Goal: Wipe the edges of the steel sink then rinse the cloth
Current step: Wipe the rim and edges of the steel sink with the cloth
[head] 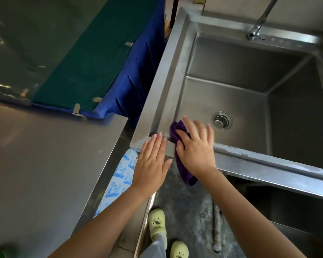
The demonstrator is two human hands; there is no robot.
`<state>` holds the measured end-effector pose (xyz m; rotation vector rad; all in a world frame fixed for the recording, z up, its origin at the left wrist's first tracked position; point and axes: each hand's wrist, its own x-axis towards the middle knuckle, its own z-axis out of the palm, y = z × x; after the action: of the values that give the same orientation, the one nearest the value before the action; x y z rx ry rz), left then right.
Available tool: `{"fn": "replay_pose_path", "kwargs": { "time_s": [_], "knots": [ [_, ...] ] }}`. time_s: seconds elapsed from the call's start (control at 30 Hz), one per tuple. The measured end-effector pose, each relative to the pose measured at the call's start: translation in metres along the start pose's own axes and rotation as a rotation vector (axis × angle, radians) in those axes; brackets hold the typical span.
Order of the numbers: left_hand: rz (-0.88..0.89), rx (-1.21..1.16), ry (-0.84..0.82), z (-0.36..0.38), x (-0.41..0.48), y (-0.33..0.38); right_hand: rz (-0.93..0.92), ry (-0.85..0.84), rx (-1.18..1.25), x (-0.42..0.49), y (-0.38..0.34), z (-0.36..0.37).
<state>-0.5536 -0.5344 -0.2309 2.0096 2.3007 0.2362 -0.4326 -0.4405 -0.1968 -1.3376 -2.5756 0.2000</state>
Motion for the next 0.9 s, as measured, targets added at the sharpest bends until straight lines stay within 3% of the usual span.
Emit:
{"fn": "replay_pose_path", "kwargs": {
  "time_s": [0.1, 0.2, 0.43, 0.9],
  "knots": [
    [-0.021, -0.033, 0.007, 0.000, 0.001, 0.002, -0.085, -0.074, 0.159, 0.002, -0.006, 0.010],
    [-0.020, -0.074, 0.015, -0.002, 0.002, 0.003, 0.005, -0.083, 0.232, -0.002, -0.003, 0.010],
    [0.026, -0.079, -0.045, -0.009, 0.009, 0.012, 0.114, 0.003, 0.180, -0.013, 0.007, 0.004],
    [0.180, 0.008, -0.139, -0.003, 0.037, 0.090, 0.294, 0.124, 0.124, -0.061, 0.102, -0.020]
  ]
}}
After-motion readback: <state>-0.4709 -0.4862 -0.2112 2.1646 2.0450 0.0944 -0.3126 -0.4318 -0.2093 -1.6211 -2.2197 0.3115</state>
